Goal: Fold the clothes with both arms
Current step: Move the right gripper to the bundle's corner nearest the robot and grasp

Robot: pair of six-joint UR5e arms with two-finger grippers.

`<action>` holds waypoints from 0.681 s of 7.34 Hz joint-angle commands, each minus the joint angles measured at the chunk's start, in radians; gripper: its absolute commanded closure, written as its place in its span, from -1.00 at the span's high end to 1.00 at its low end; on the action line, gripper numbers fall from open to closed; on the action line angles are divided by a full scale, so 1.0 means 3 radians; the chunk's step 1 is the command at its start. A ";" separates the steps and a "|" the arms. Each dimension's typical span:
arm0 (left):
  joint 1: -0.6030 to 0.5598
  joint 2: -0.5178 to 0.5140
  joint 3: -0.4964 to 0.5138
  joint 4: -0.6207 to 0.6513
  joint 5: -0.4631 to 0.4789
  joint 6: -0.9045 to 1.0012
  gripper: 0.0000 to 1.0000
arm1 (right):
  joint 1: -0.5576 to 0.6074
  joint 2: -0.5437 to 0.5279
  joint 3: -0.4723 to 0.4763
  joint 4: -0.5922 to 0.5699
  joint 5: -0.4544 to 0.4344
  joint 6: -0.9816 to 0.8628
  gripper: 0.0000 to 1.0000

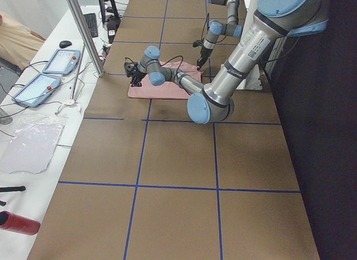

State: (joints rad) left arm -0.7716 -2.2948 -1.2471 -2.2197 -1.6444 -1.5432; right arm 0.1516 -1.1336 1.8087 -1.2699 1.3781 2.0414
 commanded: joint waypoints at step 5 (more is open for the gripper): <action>0.0015 -0.0005 -0.0005 0.0000 0.0000 -0.0118 -0.42 | 0.0072 0.0000 0.0046 -0.0108 0.0003 -0.0025 -0.15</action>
State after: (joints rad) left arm -0.7688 -2.2973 -1.2484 -2.2197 -1.6444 -1.5728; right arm 0.1661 -1.1342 1.8212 -1.3001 1.3784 2.0366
